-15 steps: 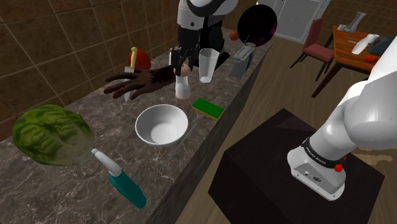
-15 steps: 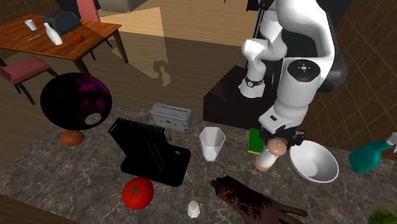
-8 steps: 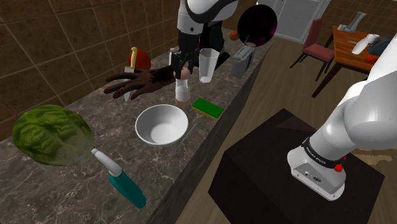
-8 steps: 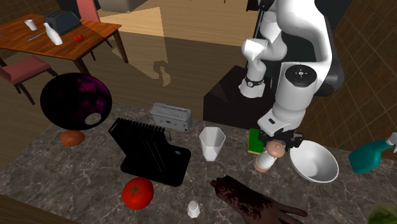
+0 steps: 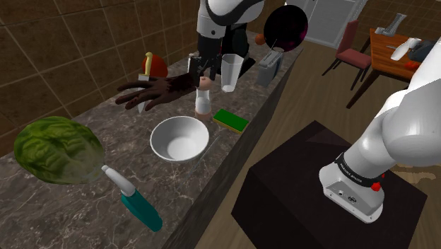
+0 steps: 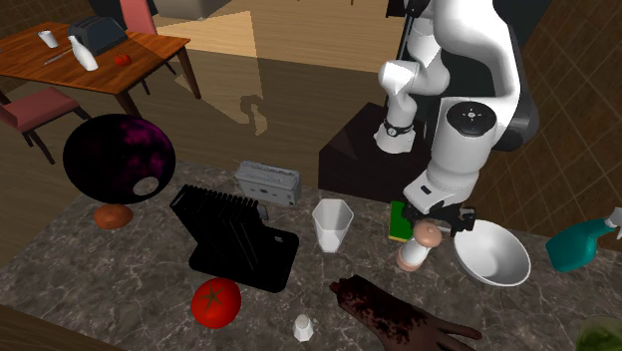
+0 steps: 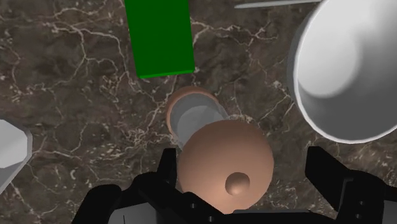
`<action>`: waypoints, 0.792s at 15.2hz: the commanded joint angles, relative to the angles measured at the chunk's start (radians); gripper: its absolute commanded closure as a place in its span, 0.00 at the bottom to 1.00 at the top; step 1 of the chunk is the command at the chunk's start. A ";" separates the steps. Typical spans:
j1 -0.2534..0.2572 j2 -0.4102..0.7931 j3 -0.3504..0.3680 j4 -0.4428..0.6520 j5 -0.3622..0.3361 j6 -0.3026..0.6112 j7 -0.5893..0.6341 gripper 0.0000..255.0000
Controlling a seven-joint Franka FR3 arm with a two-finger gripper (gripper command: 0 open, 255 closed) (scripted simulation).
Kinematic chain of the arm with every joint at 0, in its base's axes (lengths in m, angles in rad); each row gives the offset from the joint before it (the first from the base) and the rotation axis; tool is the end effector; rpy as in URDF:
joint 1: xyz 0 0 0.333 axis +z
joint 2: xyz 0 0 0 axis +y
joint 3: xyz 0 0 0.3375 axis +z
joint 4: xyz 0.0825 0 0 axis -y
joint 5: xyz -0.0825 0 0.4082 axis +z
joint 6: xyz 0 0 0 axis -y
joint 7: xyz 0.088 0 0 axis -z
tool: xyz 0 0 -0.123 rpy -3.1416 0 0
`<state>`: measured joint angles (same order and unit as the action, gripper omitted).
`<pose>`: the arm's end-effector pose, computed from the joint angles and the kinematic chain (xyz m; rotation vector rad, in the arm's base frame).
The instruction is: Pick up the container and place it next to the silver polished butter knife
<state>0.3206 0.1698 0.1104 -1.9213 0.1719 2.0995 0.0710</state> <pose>0.5625 0.2679 0.3997 -2.9494 -0.4038 0.0494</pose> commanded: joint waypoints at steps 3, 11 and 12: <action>-0.009 -0.033 -0.006 0.059 -0.003 -0.093 0.002 0.00; -0.011 -0.040 -0.007 0.076 -0.004 -0.118 0.002 0.00; -0.011 -0.040 -0.007 0.076 -0.004 -0.118 0.002 0.00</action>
